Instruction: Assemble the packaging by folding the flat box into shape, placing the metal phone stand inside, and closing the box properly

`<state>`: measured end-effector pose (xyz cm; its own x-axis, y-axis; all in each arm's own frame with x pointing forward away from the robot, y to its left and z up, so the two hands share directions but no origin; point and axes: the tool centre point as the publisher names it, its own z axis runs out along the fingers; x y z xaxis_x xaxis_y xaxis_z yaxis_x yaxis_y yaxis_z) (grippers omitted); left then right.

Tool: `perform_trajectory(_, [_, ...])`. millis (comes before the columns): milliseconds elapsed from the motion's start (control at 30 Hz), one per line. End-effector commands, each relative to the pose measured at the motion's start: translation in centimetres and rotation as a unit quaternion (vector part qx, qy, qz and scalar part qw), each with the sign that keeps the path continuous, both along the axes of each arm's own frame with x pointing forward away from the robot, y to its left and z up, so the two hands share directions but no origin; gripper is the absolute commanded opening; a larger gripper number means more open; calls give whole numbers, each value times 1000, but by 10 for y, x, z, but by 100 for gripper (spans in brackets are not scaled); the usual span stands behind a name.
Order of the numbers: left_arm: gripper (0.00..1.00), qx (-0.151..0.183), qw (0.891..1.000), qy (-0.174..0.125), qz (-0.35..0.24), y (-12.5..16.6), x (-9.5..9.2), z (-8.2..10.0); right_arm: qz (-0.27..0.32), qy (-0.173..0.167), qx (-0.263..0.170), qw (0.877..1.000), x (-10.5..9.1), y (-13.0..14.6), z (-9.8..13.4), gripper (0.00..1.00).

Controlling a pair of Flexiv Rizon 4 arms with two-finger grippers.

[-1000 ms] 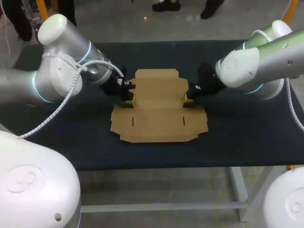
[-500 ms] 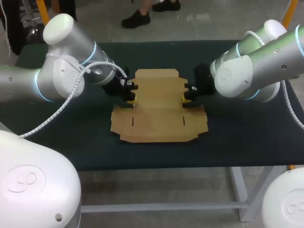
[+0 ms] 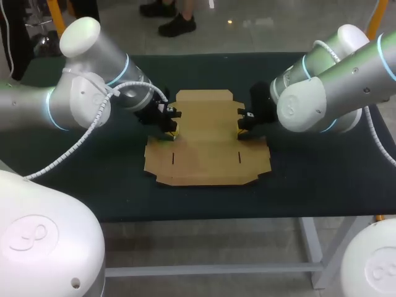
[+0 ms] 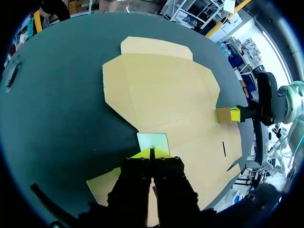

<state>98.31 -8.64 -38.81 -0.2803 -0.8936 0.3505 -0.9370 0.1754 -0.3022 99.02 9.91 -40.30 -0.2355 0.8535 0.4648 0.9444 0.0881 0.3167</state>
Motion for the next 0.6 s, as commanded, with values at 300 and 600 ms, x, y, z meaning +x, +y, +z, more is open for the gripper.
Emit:
perform_trajectory(300, [0,14,1000,1,2,-9,2,-2,-2,-7,-19,1000,1,11,-3,0])
perform_trajectory(600, [0,17,1000,2,-3,-14,2,-4,-2,-6,-28,1000,1,14,-6,0])
